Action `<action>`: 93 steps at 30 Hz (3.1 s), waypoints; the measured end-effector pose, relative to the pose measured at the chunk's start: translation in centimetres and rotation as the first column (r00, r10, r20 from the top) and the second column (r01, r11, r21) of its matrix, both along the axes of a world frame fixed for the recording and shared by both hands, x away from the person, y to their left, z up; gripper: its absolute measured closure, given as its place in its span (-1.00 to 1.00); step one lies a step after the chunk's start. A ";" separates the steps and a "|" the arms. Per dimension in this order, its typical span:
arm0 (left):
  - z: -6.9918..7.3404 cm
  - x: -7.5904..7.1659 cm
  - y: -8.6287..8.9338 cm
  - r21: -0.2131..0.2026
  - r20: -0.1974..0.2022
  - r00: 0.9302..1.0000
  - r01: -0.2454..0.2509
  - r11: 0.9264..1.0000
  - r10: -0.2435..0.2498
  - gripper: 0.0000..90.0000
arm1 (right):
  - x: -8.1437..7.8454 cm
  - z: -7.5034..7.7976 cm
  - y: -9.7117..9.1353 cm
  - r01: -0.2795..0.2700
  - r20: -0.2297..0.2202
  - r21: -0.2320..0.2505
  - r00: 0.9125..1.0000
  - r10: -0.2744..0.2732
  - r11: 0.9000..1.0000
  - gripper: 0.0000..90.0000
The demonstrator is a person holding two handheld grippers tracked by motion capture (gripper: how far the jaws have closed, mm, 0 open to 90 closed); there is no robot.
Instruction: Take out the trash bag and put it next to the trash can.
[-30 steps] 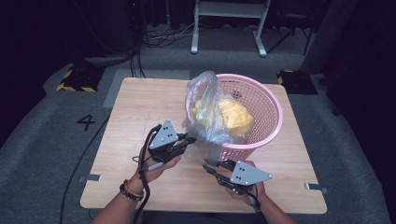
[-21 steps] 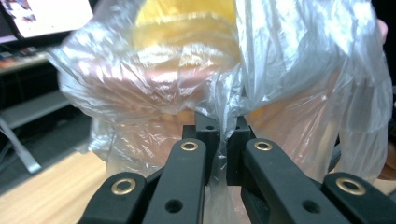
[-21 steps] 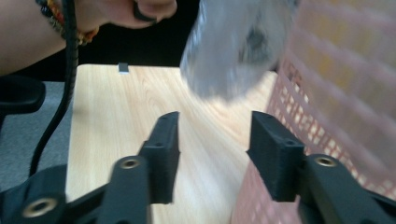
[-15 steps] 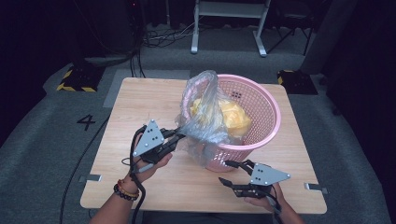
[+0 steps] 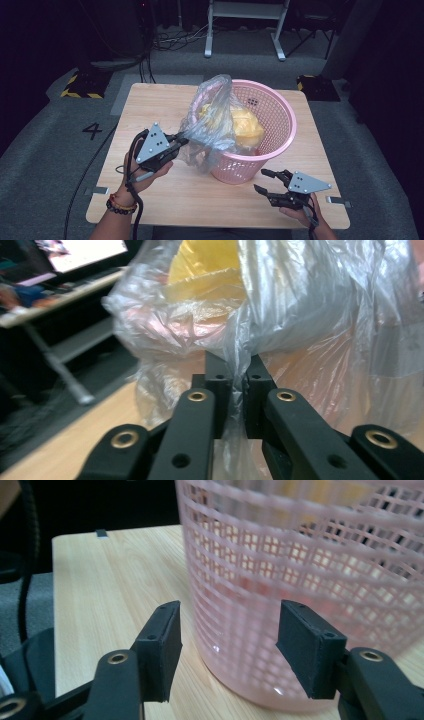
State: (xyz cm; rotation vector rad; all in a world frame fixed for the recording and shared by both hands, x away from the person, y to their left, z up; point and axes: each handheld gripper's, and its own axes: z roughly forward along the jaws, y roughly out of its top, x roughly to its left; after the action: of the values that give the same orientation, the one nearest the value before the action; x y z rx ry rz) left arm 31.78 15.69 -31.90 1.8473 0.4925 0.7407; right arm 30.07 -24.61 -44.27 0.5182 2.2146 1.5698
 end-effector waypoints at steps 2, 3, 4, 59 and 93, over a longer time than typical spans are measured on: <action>0.2 -0.4 0.2 -0.003 0.039 0.999 -0.014 1.000 0.014 0.96 | 0.1 -0.1 -0.5 0.017 0.001 -0.012 1.000 -0.017 1.000 -0.04; 0.3 -0.6 0.3 -0.016 0.056 0.998 -0.023 1.000 0.024 0.97 | 0.3 -0.3 -1.0 0.040 0.000 -0.013 0.999 -0.040 0.999 -0.04; 0.5 -0.7 0.5 -0.042 0.069 0.997 -0.028 0.999 0.031 0.97 | 0.4 -0.3 -1.4 0.049 -0.003 -0.007 0.999 -0.049 0.999 -0.04; -5.7 3.7 8.8 -0.239 0.024 0.866 -0.480 0.844 0.499 0.99 | 4.7 -2.5 -10.3 0.391 -0.110 -0.001 0.915 -0.389 0.920 -0.11; -10.5 6.5 7.2 -0.080 -0.105 0.877 -0.478 0.875 0.469 0.98 | 4.8 -3.3 -9.6 0.378 -0.135 -0.042 0.915 -0.380 0.925 -0.22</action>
State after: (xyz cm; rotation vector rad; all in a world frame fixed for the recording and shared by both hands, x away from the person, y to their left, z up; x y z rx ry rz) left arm 38.23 22.89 -42.38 1.6764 1.0455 0.9447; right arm 34.89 -34.23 -47.56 1.0153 2.0608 1.3445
